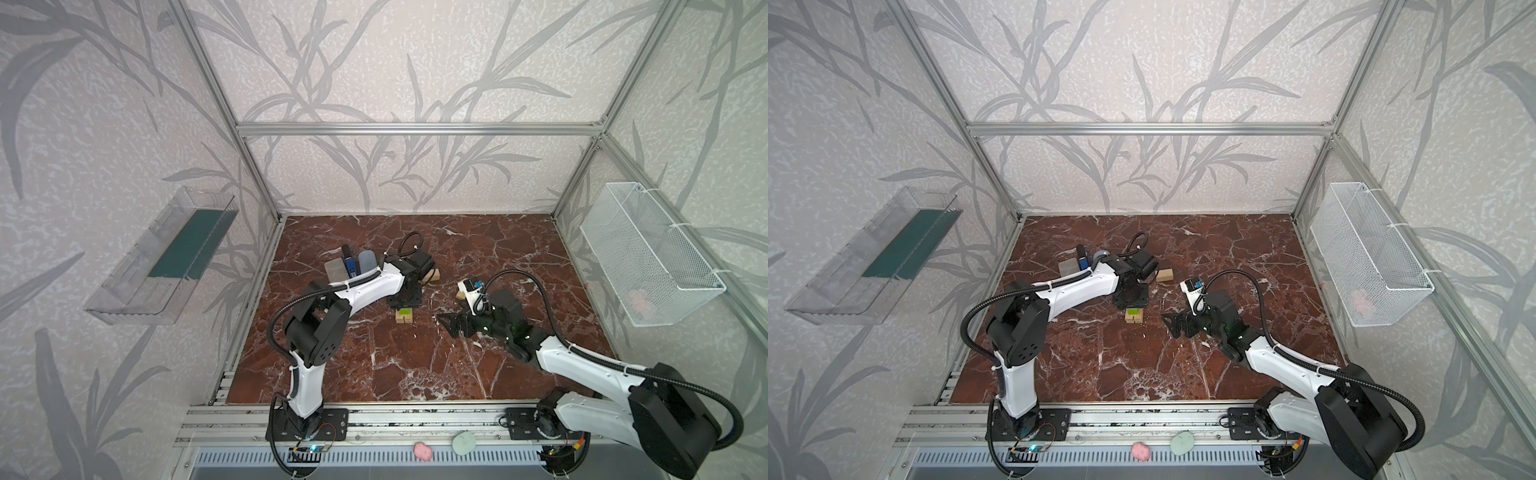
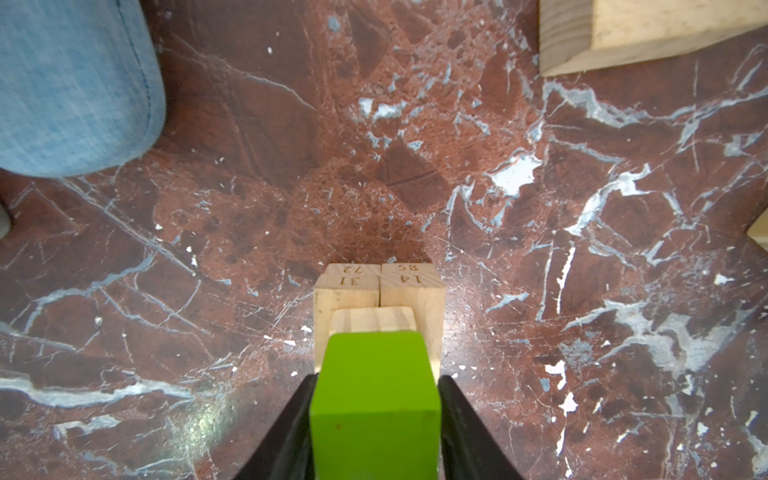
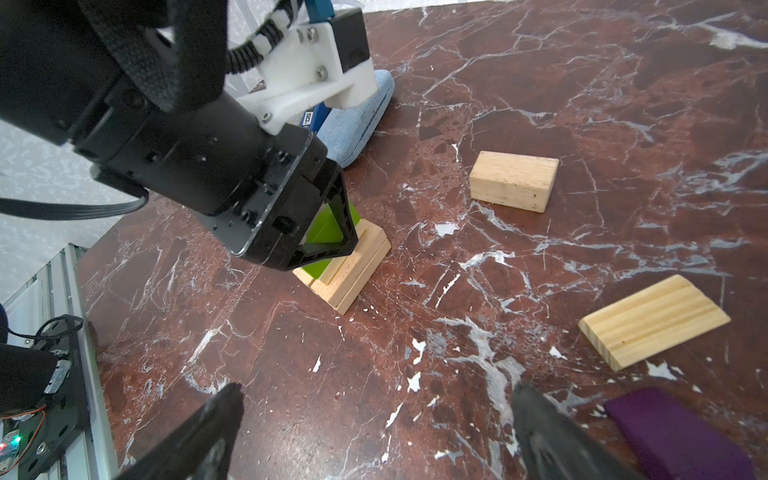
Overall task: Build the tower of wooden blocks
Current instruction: 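Set the lime-green block upright on the stack and open the left gripper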
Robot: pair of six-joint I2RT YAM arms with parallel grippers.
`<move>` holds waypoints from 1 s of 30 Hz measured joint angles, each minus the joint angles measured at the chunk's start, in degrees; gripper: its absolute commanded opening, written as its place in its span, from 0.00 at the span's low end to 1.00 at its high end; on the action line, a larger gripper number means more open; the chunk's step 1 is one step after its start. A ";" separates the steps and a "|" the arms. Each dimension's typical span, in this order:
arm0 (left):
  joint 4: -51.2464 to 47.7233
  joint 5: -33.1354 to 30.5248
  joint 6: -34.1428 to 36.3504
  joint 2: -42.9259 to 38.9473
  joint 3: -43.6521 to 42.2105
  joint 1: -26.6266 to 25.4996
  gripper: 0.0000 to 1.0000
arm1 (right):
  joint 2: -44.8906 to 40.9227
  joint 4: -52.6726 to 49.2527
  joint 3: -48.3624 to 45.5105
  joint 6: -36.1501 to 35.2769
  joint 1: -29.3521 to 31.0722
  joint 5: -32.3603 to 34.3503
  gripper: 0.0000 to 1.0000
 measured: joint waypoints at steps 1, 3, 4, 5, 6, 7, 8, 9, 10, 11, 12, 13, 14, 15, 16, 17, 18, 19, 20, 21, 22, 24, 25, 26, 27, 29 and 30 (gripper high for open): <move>-0.02 -0.13 -0.04 0.00 0.04 0.00 0.42 | 0.00 0.00 0.00 0.00 0.00 0.00 0.99; -0.26 -0.42 -0.20 0.00 0.31 0.00 0.41 | 0.00 0.00 0.00 0.00 0.00 0.00 0.99; -0.35 -0.59 -0.24 0.00 0.46 0.00 0.40 | 0.00 0.00 0.00 0.02 0.00 0.00 0.99; -0.52 -0.76 -0.28 -0.02 0.72 0.00 0.39 | -0.02 0.00 0.00 0.00 0.00 0.00 0.99; -0.57 -0.87 -0.31 -0.02 0.85 0.00 0.39 | -0.04 0.00 0.00 0.00 0.00 0.00 0.99; -0.66 -0.98 -0.33 -0.02 1.03 0.00 0.38 | -0.09 0.00 0.00 0.00 0.00 0.00 0.99; -0.68 -1.01 -0.33 -0.02 1.11 0.00 0.37 | -0.17 0.00 0.00 0.00 0.00 0.02 0.99; -0.70 -1.03 -0.33 -0.02 1.11 0.00 0.36 | -0.24 0.00 0.00 0.00 0.00 0.02 0.99; -0.76 -1.05 -0.35 -0.02 1.11 0.00 0.36 | -0.31 0.00 0.00 0.00 0.00 0.02 0.99; -0.81 -1.05 -0.37 -0.02 1.11 0.00 0.35 | -0.31 0.00 0.00 0.00 0.00 0.02 0.99; -0.85 -1.09 -0.37 -0.02 1.14 0.00 0.35 | -0.33 0.00 0.00 0.00 0.00 0.02 0.99; -0.96 -1.16 -0.37 -0.02 1.27 0.00 0.34 | -0.33 -0.02 0.00 0.00 0.00 0.02 0.99; -0.98 -1.20 -0.37 -0.02 1.40 0.00 0.34 | -0.33 -0.02 0.00 0.00 0.00 0.04 0.99; -1.07 -1.22 -0.37 -0.02 1.60 0.00 0.33 | -0.33 0.00 0.00 0.00 0.00 0.07 0.99; -1.09 -1.25 -0.39 -0.02 1.77 0.00 0.33 | -0.33 -0.02 0.00 0.00 0.00 0.11 0.99; -1.09 -1.25 -0.42 -0.02 1.90 0.00 0.32 | -0.33 -0.02 0.00 0.00 0.00 0.17 0.99; -1.09 -1.27 -0.44 -0.02 1.95 0.02 0.31 | -0.33 -0.02 0.00 0.00 0.00 0.22 0.99; -1.11 -1.27 -0.46 -0.02 1.97 0.02 0.31 | -0.33 -0.02 0.00 0.00 0.00 0.31 0.99; -1.09 -1.27 -0.46 -0.02 1.97 0.02 0.31 | -0.33 -0.02 0.00 0.00 0.00 0.37 0.99; -1.11 -1.27 -0.46 -0.02 1.97 0.02 0.31 | -0.33 -0.02 0.00 0.00 0.00 0.39 0.99; -1.11 -1.27 -0.46 -0.02 1.99 0.02 0.31 | -0.33 -0.02 0.00 0.00 0.00 0.39 0.99; -1.11 -1.27 -0.46 -0.02 1.99 0.04 0.31 | -0.35 -0.02 0.00 0.00 0.00 0.39 0.99; -1.11 -1.27 -0.46 -0.02 1.99 0.07 0.32 | -0.35 -0.02 0.00 0.00 0.00 0.39 0.99; -1.11 -1.27 -0.46 -0.02 1.99 0.07 0.32 | -0.35 -0.02 0.00 0.00 0.00 0.39 0.99; -1.11 -1.25 -0.46 -0.02 2.01 0.07 0.33 | -0.35 0.00 0.00 0.00 0.00 0.39 0.99; -1.11 -1.25 -0.50 -0.02 2.01 0.07 0.36 | -0.35 -0.02 0.00 0.00 0.00 0.39 0.99; -1.11 -1.22 -0.59 -0.02 2.01 0.07 0.37 | -0.35 -0.02 0.00 -0.02 0.00 0.39 0.99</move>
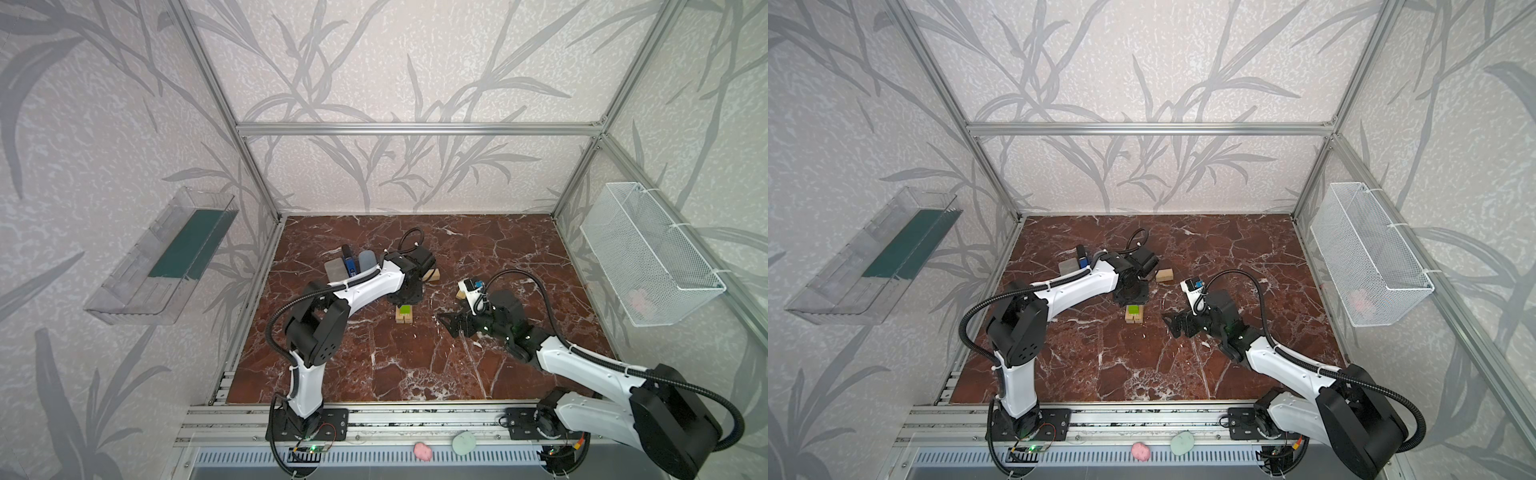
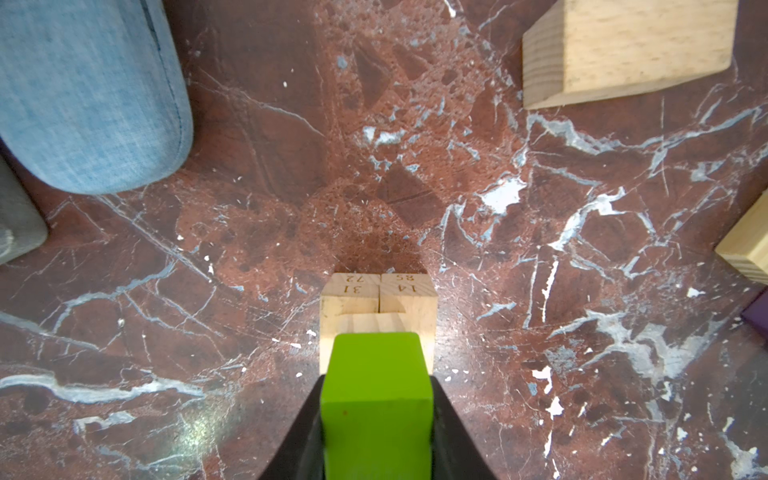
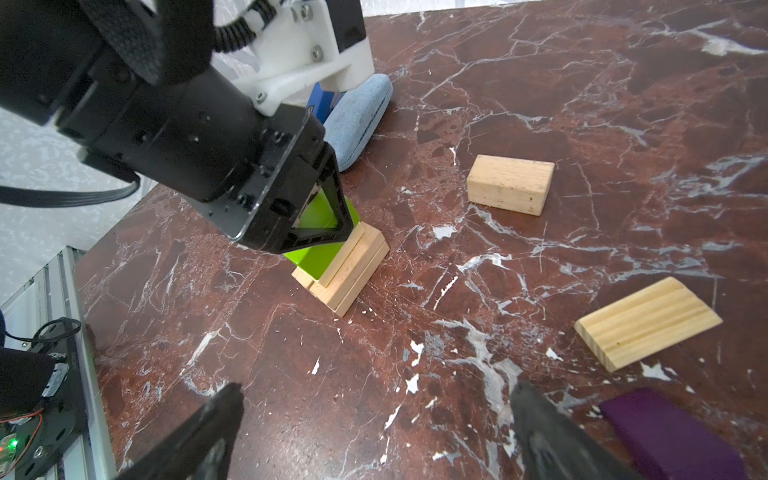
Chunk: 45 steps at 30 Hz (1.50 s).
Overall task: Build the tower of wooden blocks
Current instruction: 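Set the lime-green block upright on the stack and open the left gripper, then lift the left gripper away while the right gripper reaches for a wooden block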
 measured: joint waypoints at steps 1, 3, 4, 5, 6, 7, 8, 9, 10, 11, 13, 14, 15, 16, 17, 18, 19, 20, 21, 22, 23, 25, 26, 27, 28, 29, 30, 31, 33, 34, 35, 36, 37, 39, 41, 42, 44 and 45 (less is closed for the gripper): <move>0.00 -0.02 -0.04 0.00 0.00 0.00 0.37 | 0.00 0.02 0.00 0.02 0.00 0.00 0.99; -0.02 -0.02 -0.07 0.00 0.00 0.00 0.37 | 0.00 0.00 0.00 0.02 0.00 0.00 0.99; 0.00 -0.02 -0.09 0.00 0.00 0.00 0.39 | 0.00 0.00 0.00 0.02 0.00 0.00 0.99; 0.00 -0.02 -0.11 0.00 0.00 0.00 0.40 | 0.00 0.00 0.00 0.00 0.00 0.00 0.99; -0.02 -0.02 -0.13 0.00 0.00 0.00 0.40 | 0.00 0.00 0.00 0.02 0.00 0.00 0.99; -0.02 0.00 -0.13 0.00 0.00 0.02 0.41 | 0.00 0.00 0.00 0.00 0.00 0.00 0.99; -0.07 -0.02 -0.11 0.00 0.00 0.04 0.42 | 0.00 0.00 0.00 0.02 0.00 0.00 0.99; -0.13 -0.02 -0.13 0.00 0.00 0.07 0.44 | 0.00 0.00 0.00 0.02 0.00 0.00 0.99; -0.20 0.00 -0.17 -0.02 0.00 0.07 0.47 | -0.02 0.00 0.00 0.02 0.00 0.02 0.99; -0.28 0.02 -0.22 -0.11 0.00 0.07 0.48 | -0.02 -0.02 0.00 0.02 0.00 0.04 0.99; -0.39 0.07 -0.09 -0.46 0.00 0.07 0.52 | -0.09 -0.15 0.00 0.02 0.00 0.48 0.99; -0.39 0.09 0.11 -0.79 0.00 0.07 0.53 | -0.15 -0.31 0.00 0.04 0.00 0.83 0.99; -0.39 0.13 0.26 -1.33 0.00 0.07 0.54 | -0.28 -0.59 0.00 0.07 0.00 1.38 0.99; -0.39 0.15 0.33 -2.12 0.00 0.07 0.55 | -0.39 -0.96 0.00 0.09 0.00 2.10 0.99; -0.35 0.22 0.48 -2.95 -0.02 0.04 0.56 | -0.42 -1.55 0.09 0.13 0.00 2.82 0.99; -0.22 0.28 0.68 -4.07 -0.04 0.07 0.57 | -0.42 -2.40 0.17 0.35 -0.09 3.74 0.99; -0.11 0.31 0.85 -5.38 -0.07 0.07 0.58 | -0.42 -3.48 0.33 0.59 -0.26 4.55 0.99; 0.09 0.31 1.25 -6.75 -0.17 0.07 0.59 | -0.42 -4.24 0.44 0.98 -0.48 5.09 0.99; 0.37 0.31 1.55 -8.52 -0.42 0.07 0.60 | -0.39 -5.53 0.79 1.38 -0.66 5.75 0.99; 0.57 0.28 1.88 -10.38 -0.76 0.07 0.60 | -0.35 -7.06 1.40 1.84 -0.76 6.27 0.99; 0.87 0.24 2.25 -12.50 -1.40 0.07 0.61 | -0.20 -8.76 2.32 2.36 -0.90 6.88 0.99; 1.81 -0.11 2.89 -17.03 -3.52 0.07 0.63 | 0.52 -12.39 5.05 3.17 -0.96 7.67 0.99; 2.73 -0.35 3.32 -20.04 -5.49 0.07 0.65 | 1.31 -14.38 7.02 3.48 -0.96 8.17 0.99; 3.56 -0.57 3.76 -22.53 -7.37 0.07 0.66 | 2.21 -16.24 9.09 3.72 -0.96 8.83 0.99; 4.44 -0.68 4.24 -25.29 -9.53 0.07 0.68 | 3.34 -18.08 11.43 3.82 -0.96 9.42 0.99; 5.11 -0.81 4.68 -27.89 -11.61 0.07 0.69 | 4.66 -19.78 13.77 3.80 -0.96 9.88 0.99; 5.77 -1.01 4.96 -30.21 -13.44 0.09 0.70 | 5.99 -21.22 15.96 3.76 -0.96 10.12 0.99; 6.19 -1.14 5.35 -32.52 -15.26 0.15 0.71 | 7.69 -22.71 18.40 3.50 -0.96 10.38 0.99; 6.84 -1.49 6.01 -36.48 -18.16 0.33 0.74 | 11.39 -25.27 22.93 2.67 -0.98 10.73 0.99; 6.88 -1.75 6.34 -37.99 -19.19 0.39 0.75 | 13.46 -26.69 25.27 1.97 -0.98 10.80 0.99; 6.97 -2.19 6.64 -39.54 -20.15 0.50 0.75 | 15.54 -27.76 27.52 1.09 -0.98 10.78 0.99; 7.06 -2.47 6.93 -40.72 -20.98 0.59 0.76 | 17.51 -28.63 29.55 0.28 -1.03 10.71 0.99; 7.10 -2.69 7.17 -41.88 -21.86 0.68 0.77 | 19.56 -29.49 31.61 -0.44 -1.07 10.62 0.99; 7.08 -3.17 7.76 -43.63 -23.32 0.87 0.79 | 23.89 -31.23 35.95 -1.75 -1.22 10.19 0.99; 7.13 -3.65 8.15 -45.18 -24.74 0.98 0.81 | 28.46 -32.33 40.50 -2.95 -1.44 8.94 0.99; 7.13 -3.89 8.37 -45.99 -25.49 1.05 0.82 | 30.32 -32.61 42.21 -3.32 -1.62 8.20 0.99; 7.15 -4.20 8.72 -47.93 -26.99 1.20 0.85 | 34.99 -33.11 46.62 -4.26 -1.88 6.08 0.99; 7.26 -4.35 8.90 -48.78 -27.58 1.27 0.86 | 36.76 -33.27 48.28 -4.35 -1.95 5.31 0.99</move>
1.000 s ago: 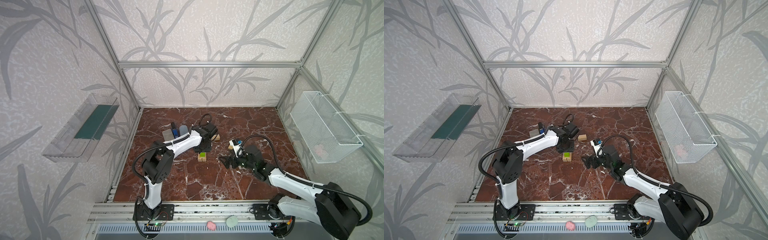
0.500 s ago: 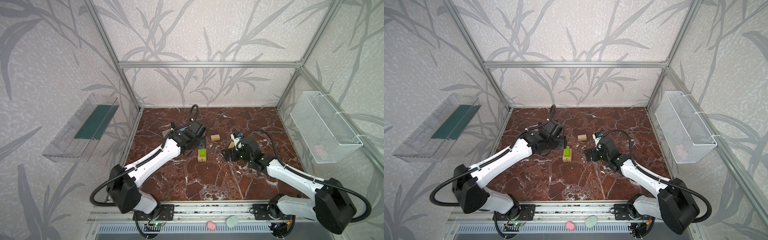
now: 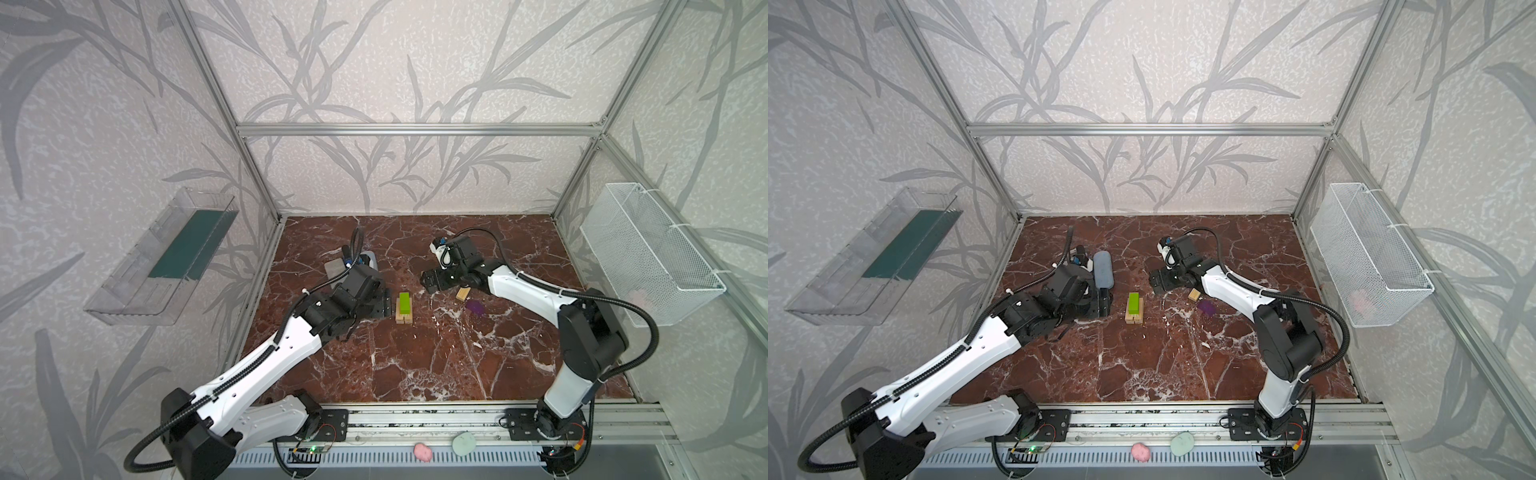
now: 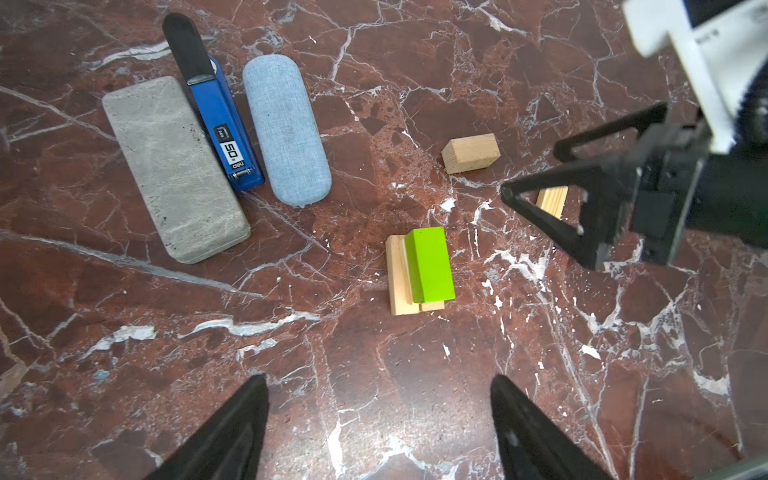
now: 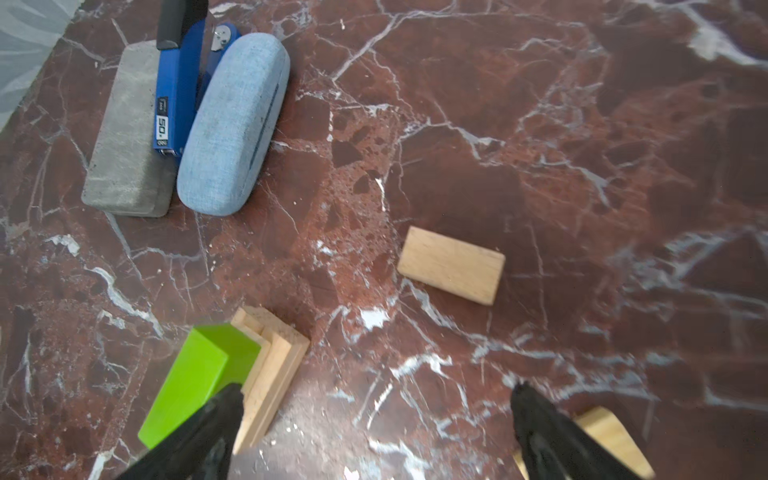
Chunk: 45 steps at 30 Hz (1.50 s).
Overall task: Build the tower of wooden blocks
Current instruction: 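Lift the left gripper away while the right gripper reaches for a wooden block, then grasp the small wooden block with the right gripper and lift it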
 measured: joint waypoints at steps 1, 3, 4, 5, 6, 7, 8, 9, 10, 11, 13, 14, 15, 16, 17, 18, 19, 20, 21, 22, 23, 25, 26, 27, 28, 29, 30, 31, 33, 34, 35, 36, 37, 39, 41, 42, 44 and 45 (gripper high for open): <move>0.11 -0.20 0.11 -1.05 -0.66 0.02 0.88 | 2.23 -0.22 2.08 -0.13 -0.09 -0.94 1.00; 0.17 -0.39 0.39 -2.82 -1.64 0.20 0.92 | 6.51 -0.98 6.32 -0.28 -0.35 -2.54 0.97; 0.24 -0.39 0.57 -3.45 -1.99 0.31 0.93 | 8.61 -1.57 8.59 -0.33 -0.52 -3.19 0.95; 0.24 -0.57 0.63 -3.85 -2.14 0.33 0.94 | 10.51 -2.14 10.64 -0.44 -0.74 -3.87 0.94; 0.31 -0.81 0.68 -4.07 -2.23 0.35 0.95 | 11.98 -2.67 12.26 -0.55 -0.94 -4.39 0.94; 0.48 -1.16 0.76 -4.22 -2.32 0.39 0.96 | 13.55 -3.37 14.19 -0.72 -1.16 -4.76 0.94; 0.68 -1.38 0.83 -4.33 -2.45 0.42 0.98 | 14.84 -3.98 15.74 -0.96 -1.38 -4.94 0.93; 0.87 -1.53 0.90 -4.37 -2.54 0.42 0.99 | 15.85 -4.66 17.03 -1.14 -1.60 -4.98 0.91; 1.29 -1.66 0.94 -4.42 -2.71 0.44 1.00 | 17.09 -5.44 18.75 -1.38 -1.79 -5.03 0.90; 1.62 -1.68 0.94 -4.42 -2.84 0.48 1.00 | 18.43 -6.49 20.65 -1.68 -2.01 -5.22 0.89; 2.34 -1.68 0.94 -4.37 -3.19 0.63 1.00 | 20.65 -8.22 23.63 -2.43 -2.49 -5.38 0.87; 2.67 -1.70 0.94 -4.28 -3.34 0.68 1.00 | 21.51 -8.85 24.61 -2.75 -2.73 -5.44 0.86; 2.99 -1.77 0.94 -4.13 -3.45 0.68 1.00 | 22.10 -9.29 25.11 -3.15 -2.93 -5.51 0.86; 3.23 -1.90 0.94 -3.87 -3.50 0.68 1.00 | 22.58 -9.79 25.38 -3.45 -3.10 -5.55 0.86; 3.48 -2.05 0.92 -3.54 -3.50 0.68 1.00 | 23.10 -10.60 25.77 -3.82 -3.15 -5.64 0.86; 3.61 -2.19 0.92 -3.21 -3.50 0.72 1.00 | 23.65 -11.34 26.25 -4.24 -3.19 -5.75 0.86; 3.72 -2.25 0.92 -2.84 -3.50 0.74 1.00 | 24.44 -12.31 27.08 -4.76 -3.26 -5.77 0.86; 3.78 -2.27 0.92 -2.47 -3.50 0.74 1.00 | 25.14 -13.07 27.78 -5.20 -3.34 -5.77 0.85; 3.87 -2.29 0.90 -2.21 -3.50 0.76 1.00 | 25.68 -13.62 28.15 -5.60 -3.41 -5.77 0.85; 3.98 -2.29 0.85 -1.97 -3.50 0.79 1.00 | 25.94 -14.08 28.15 -5.99 -3.41 -5.77 0.85; 4.09 -2.29 0.83 -1.84 -3.50 0.87 1.00 | 26.01 -14.97 28.13 -6.27 -3.43 -5.81 0.84; 4.35 -2.34 0.81 -1.70 -3.50 1.03 1.00 | 26.01 -16.44 28.09 -6.84 -3.43 -5.95 0.82; 4.44 -2.43 0.79 -1.66 -3.50 1.05 1.00 | 25.99 -16.72 28.02 -7.15 -3.43 -5.99 0.82; 4.46 -2.47 0.76 -1.62 -3.50 1.05 1.00 | 25.97 -16.94 27.93 -7.41 -3.45 -5.99 0.81; 4.46 -2.47 0.76 -1.51 -3.50 1.05 1.00 | 25.90 -17.18 27.65 -7.63 -3.45 -6.03 0.81; 4.46 -2.47 0.76 -1.38 -3.50 1.05 1.00 | 25.73 -17.44 27.17 -7.80 -3.45 -6.03 0.80; 4.46 -2.45 0.74 -1.22 -3.50 1.07 1.00 | 25.46 -17.77 26.62 -7.98 -3.45 -6.05 0.79; 4.46 -2.45 0.74 -1.07 -3.50 1.07 1.00 | 25.05 -18.16 25.92 -8.17 -3.45 -6.01 0.78; 4.44 -2.43 0.74 -0.83 -3.48 1.07 1.00 | 24.15 -18.78 24.74 -8.57 -3.43 -5.66 0.77; 4.44 -2.43 0.72 -0.76 -3.45 1.07 1.00 | 23.71 -19.19 24.33 -8.70 -3.41 -5.27 0.76; 4.44 -2.40 0.68 -0.74 -3.45 1.07 1.00 | 23.34 -19.50 24.11 -8.81 -3.41 -4.87 0.74; 4.44 -2.32 0.55 -0.74 -3.43 1.09 1.00 | 23.21 -19.76 24.09 -8.92 -3.41 -4.35 0.73; 4.44 -2.23 0.52 -0.74 -3.43 1.11 1.00 | 23.08 -19.82 24.09 -9.01 -3.39 -3.76 0.71; 4.44 -2.23 0.44 -0.72 -3.43 1.11 1.00 | 23.08 -19.98 24.11 -9.11 -3.08 -2.34 0.69; 4.39 -2.25 0.33 -0.72 -3.37 1.11 1.00 | 23.08 -20.39 24.13 -9.16 -2.80 -0.42 0.67; 4.42 -2.27 0.33 -0.72 -3.32 1.11 1.00 | 23.08 -20.57 24.22 -9.29 -2.67 0.42 0.66; 4.39 -2.36 0.31 -0.72 -3.32 1.11 1.00 | 23.23 -21.29 24.87 -9.55 -2.21 2.19 0.64; 4.39 -2.40 0.31 -0.72 -3.32 1.16 1.00 | 23.45 -21.70 25.55 -9.70 -1.99 2.93 0.63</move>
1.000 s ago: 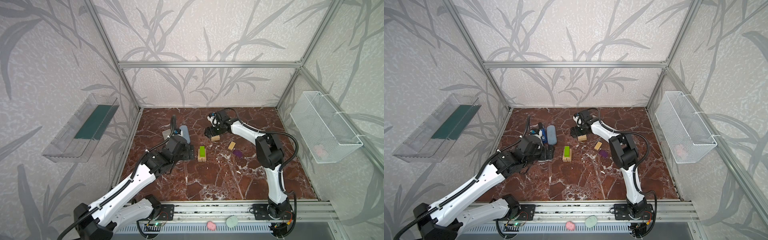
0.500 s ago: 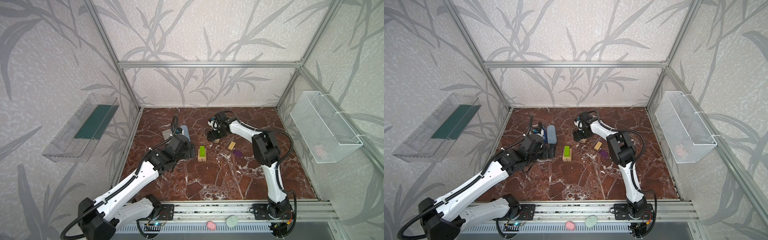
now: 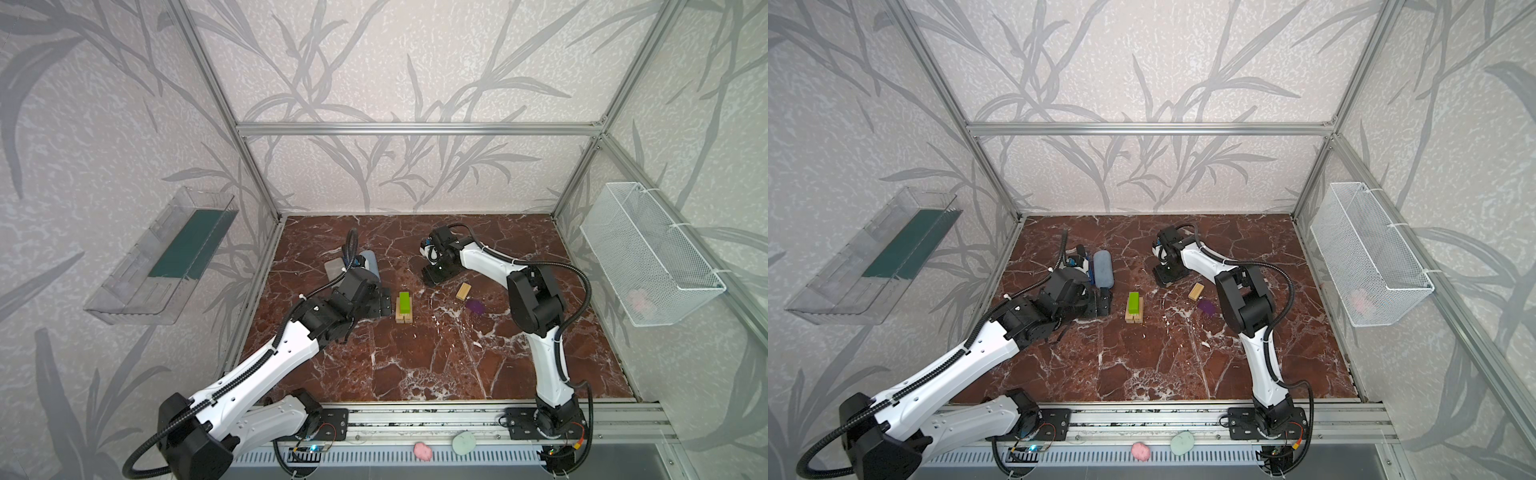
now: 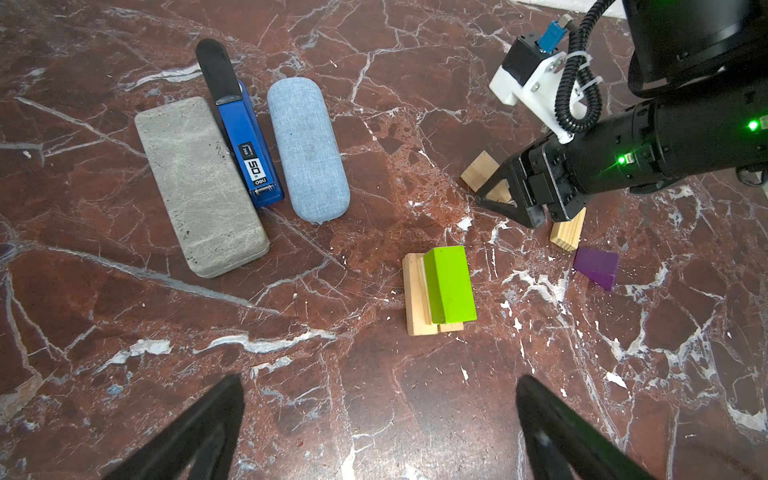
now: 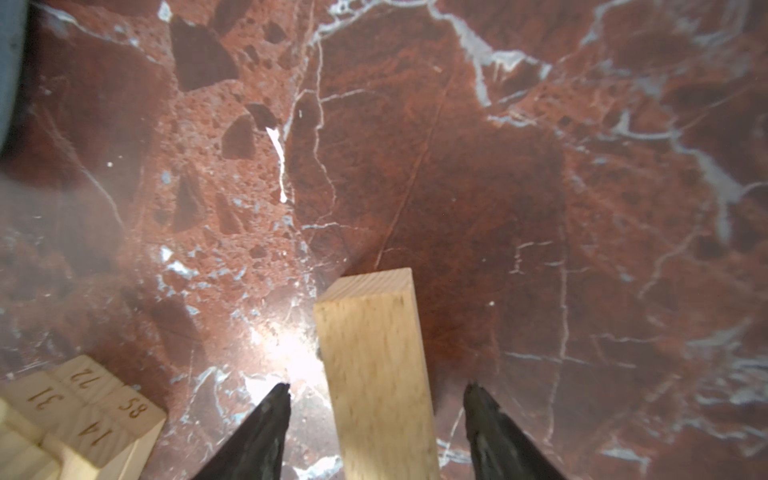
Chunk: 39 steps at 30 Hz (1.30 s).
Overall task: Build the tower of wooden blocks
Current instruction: 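Grasp the small wooden block with the right gripper and lift it, then carry the wooden block over the stack with the right gripper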
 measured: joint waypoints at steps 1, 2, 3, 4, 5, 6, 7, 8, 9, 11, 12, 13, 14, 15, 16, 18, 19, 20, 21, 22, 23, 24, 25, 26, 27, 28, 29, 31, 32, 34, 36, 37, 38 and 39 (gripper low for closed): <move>0.00 -0.07 0.00 0.00 0.00 0.04 1.00 | 0.33 -0.24 0.79 -0.07 0.26 0.76 0.62; -0.02 -0.13 -0.02 0.00 0.04 0.13 1.00 | 0.63 -0.50 1.62 -0.20 0.50 1.40 0.61; -0.09 -0.20 -0.04 0.02 0.13 0.17 1.00 | 0.83 -0.57 2.19 -0.26 0.61 2.03 0.61; -0.11 -0.28 -0.09 0.04 0.31 0.24 1.00 | 1.09 -0.66 2.64 -0.31 0.87 2.62 0.60; -0.13 -0.33 -0.26 0.04 0.50 0.26 1.00 | 1.49 -0.96 3.26 -0.35 1.14 3.41 0.59; -0.11 -0.35 -0.37 0.04 0.66 0.31 1.00 | 1.86 -1.07 3.72 -0.42 1.25 3.96 0.58; -0.02 -0.35 -0.46 0.04 0.74 0.37 1.00 | 2.47 -1.40 4.46 -0.46 1.46 4.55 0.56; -0.02 -0.35 -0.52 0.04 0.76 0.39 1.00 | 3.08 -1.64 5.07 -0.50 1.60 4.98 0.54; -0.04 -0.35 -0.72 0.09 0.76 0.44 1.00 | 3.63 -2.10 5.66 -0.55 1.70 5.35 0.53; -0.07 -0.35 -1.07 0.35 0.76 0.52 0.99 | 4.70 -2.80 6.69 -0.74 1.92 6.05 0.50; -0.09 -0.35 -1.20 0.46 0.76 0.57 1.00 | 5.03 -3.08 6.93 -0.81 1.97 6.36 0.49; -0.13 -0.35 -1.33 0.57 0.76 0.63 1.00 | 5.31 -3.32 6.99 -0.87 2.01 6.78 0.47; -0.20 -0.35 -1.42 0.68 0.79 0.70 1.00 | 5.49 -3.74 6.99 -0.92 2.03 7.02 0.45; -0.37 -0.35 -1.46 0.76 0.87 0.72 1.00 | 5.55 -3.82 6.99 -0.96 2.03 7.21 0.44; -0.42 -0.35 -1.51 0.90 1.01 0.76 1.00 | 5.55 -3.87 6.99 -0.94 2.03 7.43 0.42; -0.52 -0.33 -1.53 1.11 1.31 0.81 1.00 | 5.55 -3.87 6.99 -0.92 2.03 7.76 0.41; -0.52 -0.33 -1.60 1.22 1.51 0.85 0.99 | 5.55 -3.87 6.99 -0.92 2.03 8.04 0.41; -0.52 -0.28 -1.79 1.27 1.55 0.96 1.00 | 5.55 -3.85 6.97 -0.92 2.08 8.26 0.39; -0.52 -0.26 -1.99 1.27 1.57 1.07 1.00 | 5.55 -3.82 6.97 -0.90 2.10 8.39 0.37; -0.55 -0.20 -2.32 1.31 1.57 1.16 1.00 | 5.55 -3.82 6.97 -0.90 2.10 8.39 0.34; -0.59 -0.09 -2.54 1.36 1.57 1.29 1.00 | 5.55 -3.85 6.97 -0.87 2.10 8.44 0.31; -0.76 0.00 -2.73 1.42 1.60 1.42 1.00 | 5.55 -3.85 6.93 -0.74 2.14 8.52 0.30; -0.92 0.17 -2.91 1.51 1.60 1.46 1.00 | 5.44 -3.74 6.73 -0.39 2.23 8.70 0.28; -1.01 0.37 -3.04 1.55 1.60 1.49 1.00 | 5.11 -3.30 6.14 -0.04 2.32 8.94 0.25; -1.05 0.59 -3.15 1.57 1.60 1.51 1.00 | 4.61 -2.82 5.29 0.39 2.34 9.25 0.24; -1.11 0.90 -3.32 1.57 1.60 1.51 1.00 | 3.78 -2.21 3.89 1.03 2.38 9.29 0.22; -1.16 1.25 -3.43 1.57 1.60 1.55 1.00 | 2.73 -1.73 2.21 1.66 2.40 9.33 0.20; -1.25 1.88 -3.45 1.57 1.60 1.73 1.00 | 1.11 -1.07 -0.44 3.06 2.47 9.46 0.15; -1.33 2.14 -3.43 1.57 1.60 1.79 1.00 | 0.35 -0.83 -1.64 3.91 2.47 9.62 0.13; -1.62 2.32 -3.41 1.57 1.60 1.86 1.00 | -0.94 -0.79 -3.15 5.60 2.51 9.92 0.11; -2.12 2.38 -3.41 1.55 1.60 1.88 1.00 | -2.51 -0.50 -4.74 7.23 2.51 9.90 0.12; -2.32 2.54 -3.39 1.51 1.60 1.95 1.00 | -3.52 -0.44 -5.57 8.11 2.58 9.81 0.12; -2.40 2.73 -3.39 1.46 1.60 2.05 0.99 | -4.57 -0.44 -6.34 8.98 2.64 9.79 0.12; -2.40 2.86 -3.37 1.38 1.60 2.14 1.00 | -5.95 -0.59 -7.19 10.08 2.69 9.79 0.12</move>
